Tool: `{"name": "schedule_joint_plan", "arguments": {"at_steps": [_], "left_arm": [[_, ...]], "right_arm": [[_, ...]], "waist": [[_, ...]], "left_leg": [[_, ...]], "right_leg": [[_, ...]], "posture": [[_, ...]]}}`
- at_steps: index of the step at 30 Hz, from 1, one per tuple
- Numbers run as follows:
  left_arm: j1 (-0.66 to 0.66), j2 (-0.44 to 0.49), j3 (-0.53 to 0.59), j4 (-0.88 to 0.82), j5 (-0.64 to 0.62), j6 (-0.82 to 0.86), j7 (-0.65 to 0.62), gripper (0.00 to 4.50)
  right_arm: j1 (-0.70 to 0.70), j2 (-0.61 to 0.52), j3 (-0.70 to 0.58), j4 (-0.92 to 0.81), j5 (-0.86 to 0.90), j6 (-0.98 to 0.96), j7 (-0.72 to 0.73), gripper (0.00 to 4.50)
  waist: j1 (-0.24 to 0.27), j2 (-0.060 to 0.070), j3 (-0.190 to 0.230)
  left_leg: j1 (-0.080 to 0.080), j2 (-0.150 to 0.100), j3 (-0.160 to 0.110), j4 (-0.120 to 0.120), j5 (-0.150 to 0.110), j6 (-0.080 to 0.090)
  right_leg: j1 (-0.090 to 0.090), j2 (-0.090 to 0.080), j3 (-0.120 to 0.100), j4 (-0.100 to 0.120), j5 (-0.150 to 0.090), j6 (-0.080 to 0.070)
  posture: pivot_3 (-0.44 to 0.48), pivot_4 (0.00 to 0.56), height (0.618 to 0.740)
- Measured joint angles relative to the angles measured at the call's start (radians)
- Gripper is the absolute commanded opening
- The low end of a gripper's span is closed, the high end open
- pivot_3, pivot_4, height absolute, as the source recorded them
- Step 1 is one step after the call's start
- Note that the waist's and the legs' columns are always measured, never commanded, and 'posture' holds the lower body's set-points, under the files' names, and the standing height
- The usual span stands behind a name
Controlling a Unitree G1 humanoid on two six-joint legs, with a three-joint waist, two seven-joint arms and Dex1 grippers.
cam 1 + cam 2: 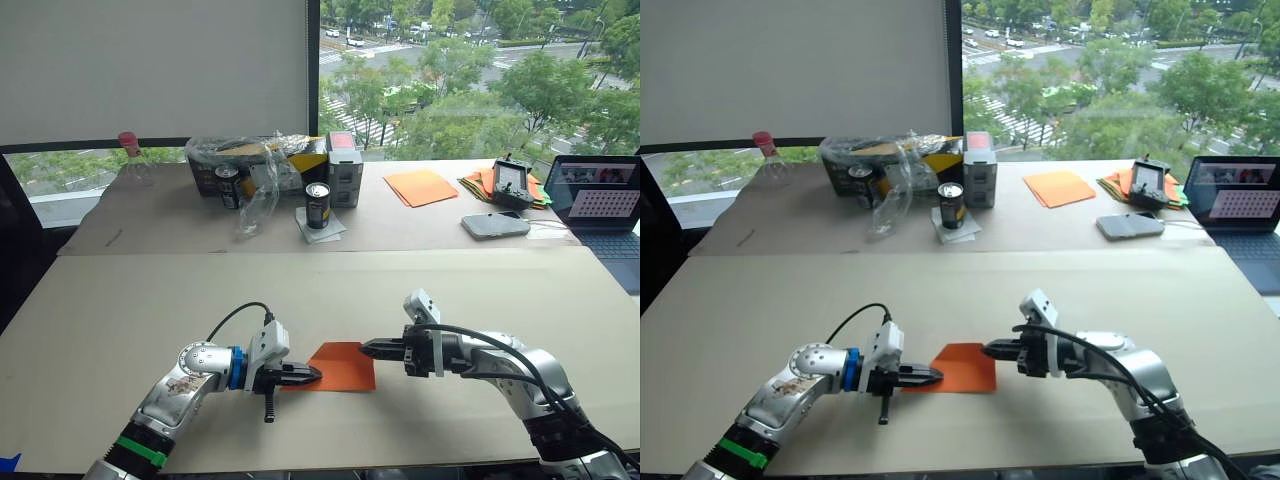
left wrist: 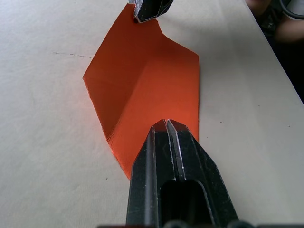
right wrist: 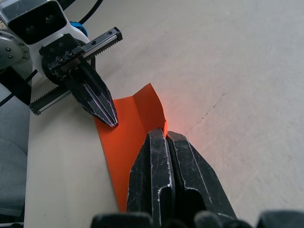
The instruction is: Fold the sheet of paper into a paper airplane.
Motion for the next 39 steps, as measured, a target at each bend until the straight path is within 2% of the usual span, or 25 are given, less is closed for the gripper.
{"name": "schedule_joint_plan", "arguments": {"at_steps": [7, 13, 18, 23, 31, 34, 39], "left_arm": [[-0.002, 0.0, 0.0, 0.001, 0.0, 0.004, -0.004, 0.0], [-0.011, -0.005, 0.001, -0.001, -0.021, 0.068, -0.014, 0.0], [-0.011, -0.005, -0.004, -0.01, -0.021, 0.091, -0.02, 0.0], [-0.012, -0.003, -0.001, -0.014, -0.026, 0.109, -0.025, 0.0], [-0.01, 0.027, 0.003, -0.029, -0.048, 0.151, -0.057, 0.0], [-0.007, 0.024, 0.027, -0.03, -0.098, 0.206, -0.064, 0.0], [-0.081, -0.027, 0.184, -0.046, -0.321, 0.402, -0.035, 0.0]], "right_arm": [[0.027, -0.006, 0.001, -0.046, -0.021, -0.066, 0.006, 0.04], [0.122, -0.079, 0.094, -0.133, -0.215, -0.434, 0.079, 0.04], [0.164, -0.116, 0.17, -0.086, -0.408, -0.773, 0.092, 0.04], [0.183, -0.113, 0.198, -0.023, -0.516, -0.959, 0.051, 0.04], [0.192, -0.105, 0.21, 0.015, -0.568, -1.077, -0.005, 0.04], [0.19, -0.105, 0.213, 0.026, -0.575, -1.097, -0.012, 0.04], [0.176, -0.103, 0.221, 0.037, -0.579, -1.101, -0.011, 0.04]], "waist": [[0.0, 0.0, 0.0], [-0.001, 0.0, 0.0], [0.0, 0.0, 0.0], [0.0, 0.0, 0.0], [-0.004, 0.0, 0.0], [-0.004, 0.0, 0.0], [-0.003, -0.001, 0.001]], "left_leg": [[0.0, 0.0, 0.0, 0.0, 0.0, 0.0], [0.0, -0.001, 0.0, 0.0, 0.0, 0.0], [0.0, -0.001, 0.0, 0.0, 0.0, 0.0], [0.001, -0.001, 0.0, 0.0, 0.0, 0.0], [0.002, 0.0, 0.0, -0.001, 0.0, 0.0], [0.003, 0.0, 0.0, -0.001, 0.0, 0.0], [0.004, 0.001, 0.0, 0.0, 0.0, 0.0]], "right_leg": [[0.0, 0.0, 0.0, 0.0, 0.0, 0.0], [0.0, -0.001, 0.0, 0.0, -0.001, 0.002], [0.001, 0.0, 0.0, 0.0, -0.001, 0.002], [0.001, 0.0, 0.0, 0.0, -0.001, 0.002], [0.002, 0.001, 0.0, 0.0, -0.001, 0.002], [0.002, 0.001, 0.0, 0.0, -0.001, 0.001], [0.002, 0.002, 0.0, 0.001, -0.001, 0.001]], "posture": [[0.0, 0.15, 0.74], [0.0, 0.15, 0.74], [0.0, 0.15, 0.74], [0.0, 0.15, 0.74], [0.0, 0.15, 0.74], [0.0, 0.15, 0.74], [0.0, 0.15, 0.74]]}}
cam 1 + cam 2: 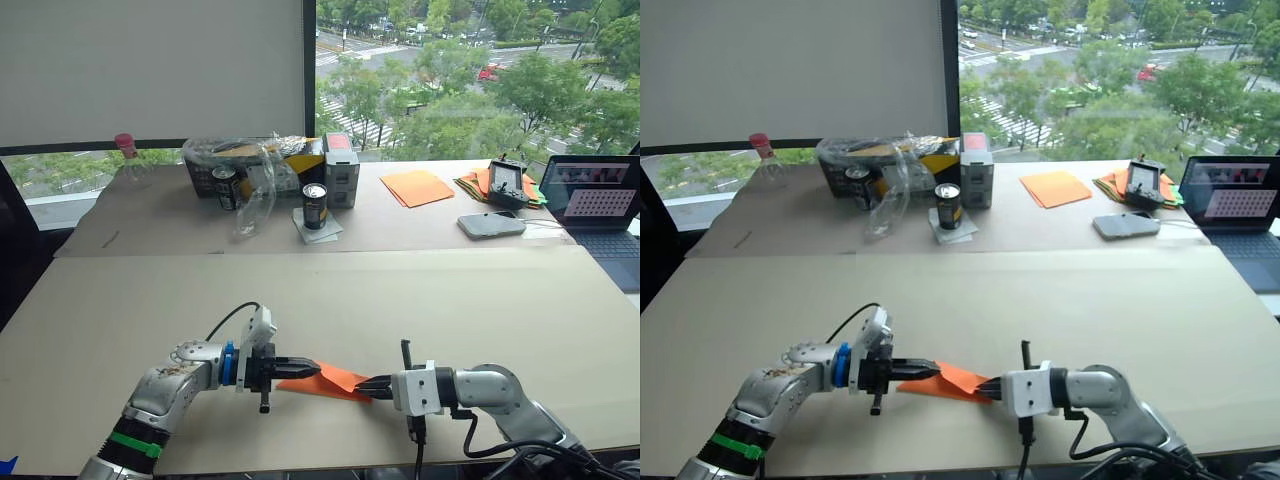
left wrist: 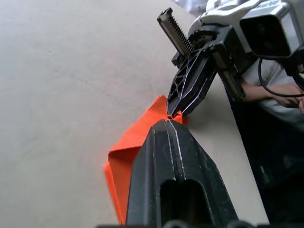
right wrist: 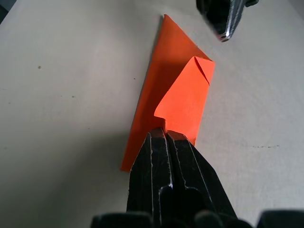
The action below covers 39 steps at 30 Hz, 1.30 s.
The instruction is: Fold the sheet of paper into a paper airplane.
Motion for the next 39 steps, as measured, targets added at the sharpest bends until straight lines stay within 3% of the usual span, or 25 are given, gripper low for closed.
{"name": "schedule_joint_plan", "arguments": {"at_steps": [4, 10, 20, 27, 30, 34, 39], "left_arm": [[-0.058, 0.004, 0.015, -0.018, -0.024, 0.031, 0.005, 0.0], [-0.068, -0.003, -0.182, 0.066, 0.169, -0.076, 0.002, 0.0], [-0.077, -0.009, -0.258, 0.137, 0.325, -0.267, -0.02, 0.0], [-0.083, -0.023, -0.276, 0.154, 0.354, -0.325, -0.025, 0.0], [-0.078, -0.021, -0.276, 0.157, 0.354, -0.334, -0.032, 0.0], [-0.076, -0.027, -0.275, 0.164, 0.354, -0.335, -0.031, 0.0], [-0.075, -0.04, -0.275, 0.163, 0.354, -0.335, -0.024, 0.0]], "right_arm": [[-0.007, 0.007, 0.007, 0.006, -0.004, 0.0, -0.001, 0.04], [-0.01, 0.008, 0.007, 0.001, -0.012, 0.006, -0.002, 0.04], [0.0, -0.003, 0.006, -0.031, -0.028, 0.032, -0.006, 0.04], [0.032, -0.067, -0.031, -0.12, -0.008, 0.08, 0.011, 2.25], [0.063, -0.115, -0.071, -0.23, 0.081, 0.194, 0.049, 2.25], [0.014, -0.074, -0.097, -0.335, 0.173, 0.354, 0.03, 2.25], [-0.055, -0.032, -0.084, -0.301, 0.166, 0.459, -0.003, 0.79]], "waist": [[-0.007, 0.0, 0.0], [-0.006, 0.0, 0.0], [-0.002, 0.0, 0.0], [0.005, 0.001, -0.001], [0.003, 0.001, -0.001], [0.003, 0.001, -0.001], [0.01, 0.001, -0.001]], "left_leg": [[0.004, 0.0, 0.001, -0.002, 0.0, 0.0], [0.007, 0.0, 0.001, -0.002, 0.0, 0.0], [0.007, 0.0, 0.0, -0.002, 0.0, 0.0], [0.007, -0.001, 0.0, -0.002, 0.0, 0.001], [0.006, -0.001, 0.0, -0.002, -0.001, 0.002], [0.007, 0.0, -0.001, -0.002, -0.001, 0.002], [0.006, -0.001, -0.001, -0.002, -0.002, 0.003]], "right_leg": [[0.003, 0.0, 0.001, -0.001, 0.0, 0.0], [0.007, 0.001, 0.001, -0.003, 0.0, 0.0], [0.008, 0.0, 0.001, -0.003, 0.0, 0.0], [0.009, -0.002, 0.0, -0.005, -0.001, 0.001], [0.01, -0.002, 0.0, -0.007, -0.001, 0.001], [0.012, -0.002, 0.0, -0.008, -0.001, 0.001], [0.012, -0.003, -0.002, -0.013, 0.0, 0.002]], "posture": [[0.0, 0.15, 0.74], [0.0, 0.15, 0.74], [0.0, 0.15, 0.74], [0.0, 0.15, 0.74], [0.0, 0.15, 0.74], [0.0, 0.15, 0.74], [0.0, 0.15, 0.74]]}}
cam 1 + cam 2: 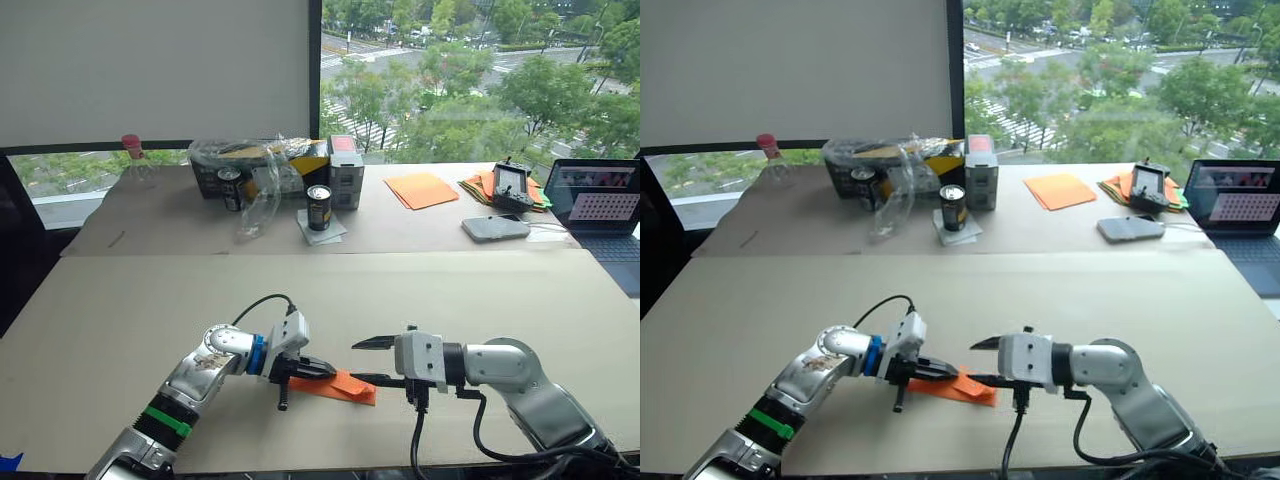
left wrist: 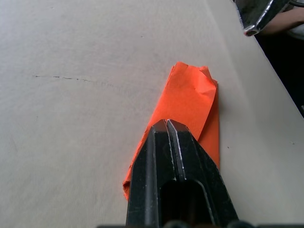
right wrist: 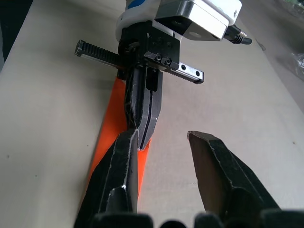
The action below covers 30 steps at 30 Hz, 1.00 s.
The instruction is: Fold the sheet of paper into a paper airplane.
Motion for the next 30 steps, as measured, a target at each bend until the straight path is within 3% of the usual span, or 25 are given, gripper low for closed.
{"name": "schedule_joint_plan", "arguments": {"at_steps": [2, 12, 30], "left_arm": [[0.001, 0.001, 0.0, -0.005, 0.0, 0.0, -0.001, 0.0], [-0.005, 0.016, -0.014, -0.043, 0.036, 0.0, 0.007, 0.0], [-0.009, 0.015, -0.015, -0.048, 0.043, 0.013, 0.008, 0.0]], "right_arm": [[-0.019, 0.003, 0.03, 0.055, -0.033, 0.004, 0.006, 0.03], [-0.016, 0.012, 0.117, 0.13, -0.076, -0.041, 0.079, 0.03], [0.144, -0.086, 0.055, 0.088, -0.066, -0.155, 0.093, 0.03]], "waist": [[-0.001, 0.0, 0.0], [-0.002, 0.0, 0.0], [-0.002, 0.0, 0.0]], "left_leg": [[0.0, -0.001, 0.001, 0.0, -0.001, 0.001], [0.0, -0.001, 0.0, 0.0, -0.001, 0.001], [0.0, 0.0, 0.0, 0.0, -0.001, 0.001]], "right_leg": [[0.0, -0.001, 0.001, 0.0, 0.0, 0.0], [0.0, 0.0, 0.0, 0.0, 0.0, 0.0], [0.001, -0.001, 0.0, -0.001, 0.0, 0.001]], "posture": [[0.0, 0.15, 0.74], [0.0, 0.15, 0.74], [0.0, 0.15, 0.74]]}}
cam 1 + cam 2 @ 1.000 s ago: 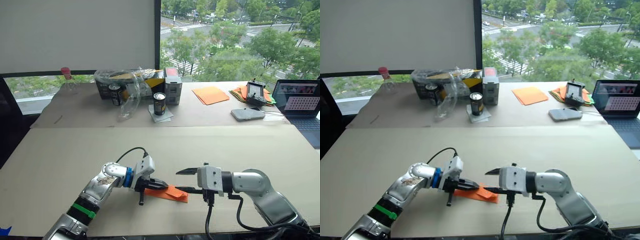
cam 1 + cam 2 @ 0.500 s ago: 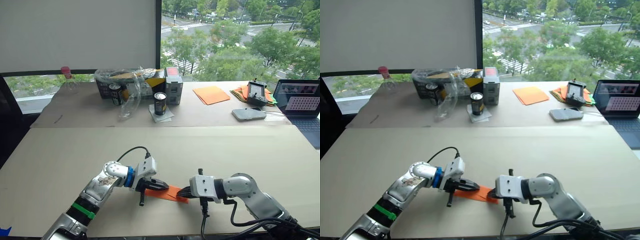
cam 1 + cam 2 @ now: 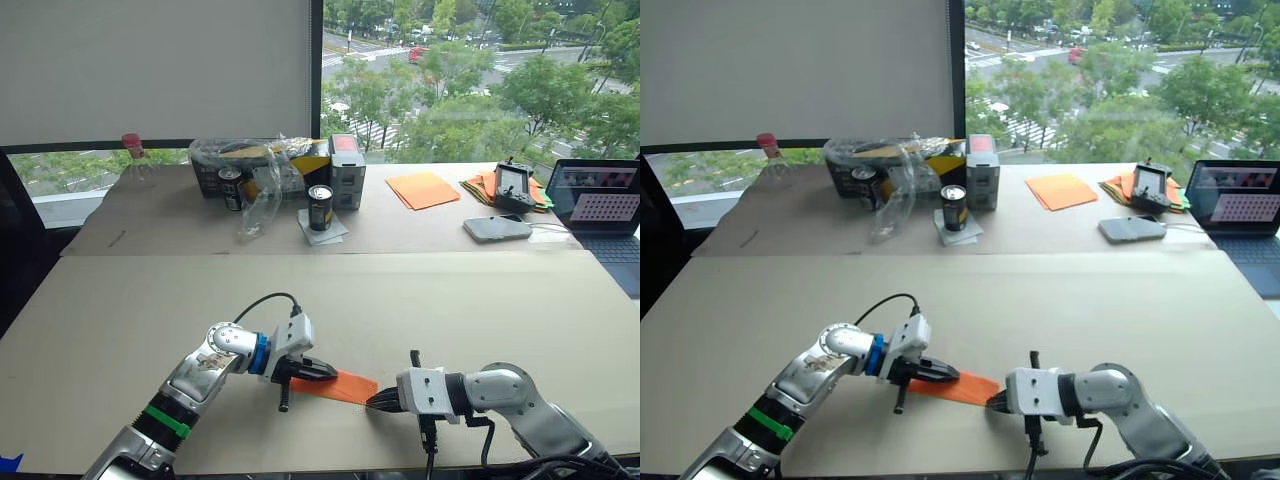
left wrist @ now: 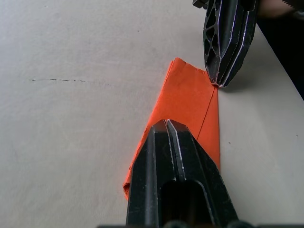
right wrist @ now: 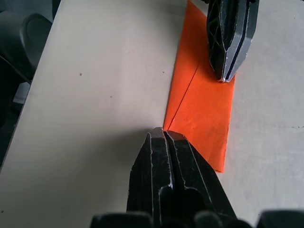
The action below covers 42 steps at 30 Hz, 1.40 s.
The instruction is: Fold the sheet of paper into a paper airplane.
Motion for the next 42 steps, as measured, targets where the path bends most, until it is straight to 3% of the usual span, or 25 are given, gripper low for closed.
{"name": "schedule_joint_plan", "arguments": {"at_steps": [5, 11, 16, 22, 26, 36, 42], "left_arm": [[0.001, -0.001, 0.004, 0.001, 0.0, 0.001, 0.0, 0.0], [0.009, -0.001, 0.009, -0.008, -0.002, 0.008, 0.004, 0.0], [0.013, -0.002, 0.013, -0.011, -0.002, 0.01, 0.007, 0.0], [0.023, 0.002, 0.017, -0.022, -0.002, 0.01, 0.013, 0.0], [0.029, 0.003, 0.021, -0.027, -0.002, 0.009, 0.018, 0.0], [0.03, 0.0, 0.017, -0.025, -0.002, 0.009, 0.025, 0.0], [0.023, -0.001, 0.008, -0.012, -0.002, 0.007, 0.023, 0.0]], "right_arm": [[0.031, -0.013, -0.076, -0.034, 0.069, 0.047, -0.01, 0.03], [-0.035, 0.059, -0.171, -0.137, 0.225, 0.22, -0.076, 0.03], [-0.105, 0.156, -0.105, -0.102, 0.178, 0.326, -0.17, 0.03], [-0.098, 0.246, 0.011, -0.018, 0.1, 0.402, -0.247, 0.03], [-0.086, 0.278, 0.018, -0.006, 0.115, 0.434, -0.261, 0.03], [-0.049, 0.253, 0.01, -0.029, 0.117, 0.47, -0.285, 0.03], [0.072, 0.172, -0.087, -0.098, 0.151, 0.475, -0.291, 0.03]], "waist": [[-0.002, 0.0, 0.0], [-0.001, 0.0, 0.0], [-0.003, 0.0, 0.0], [-0.004, 0.0, 0.0], [-0.004, 0.0, 0.0], [-0.004, 0.001, 0.0], [-0.001, 0.0, -0.004]], "left_leg": [[0.0, 0.0, 0.0, 0.0, 0.0, 0.0], [0.0, 0.001, -0.001, 0.0, 0.0, 0.0], [0.0, 0.001, 0.0, 0.0, 0.0, 0.0], [-0.001, 0.0, 0.0, 0.0, 0.0, 0.0], [-0.001, 0.001, 0.0, 0.0, 0.0, 0.0], [0.0, 0.001, 0.0, 0.0, 0.0, 0.0], [0.0, 0.0, 0.0, 0.0, -0.001, 0.001]], "right_leg": [[0.0, 0.0, 0.001, 0.0, 0.0, 0.0], [0.0, 0.0, 0.0, 0.0, 0.0, 0.0], [-0.001, 0.0, 0.0, 0.0, 0.0, 0.0], [-0.001, 0.0, 0.0, 0.0, 0.0, 0.0], [-0.001, 0.0, 0.0, 0.0, 0.0, 0.0], [0.0, 0.0, 0.0, 0.0, 0.0, 0.0], [0.001, 0.0, 0.0, -0.001, 0.0, 0.001]], "posture": [[0.0, 0.15, 0.74], [0.0, 0.15, 0.74], [0.0, 0.15, 0.74], [0.0, 0.15, 0.74], [0.0, 0.15, 0.74], [0.0, 0.15, 0.74], [0.0, 0.15, 0.74]]}}
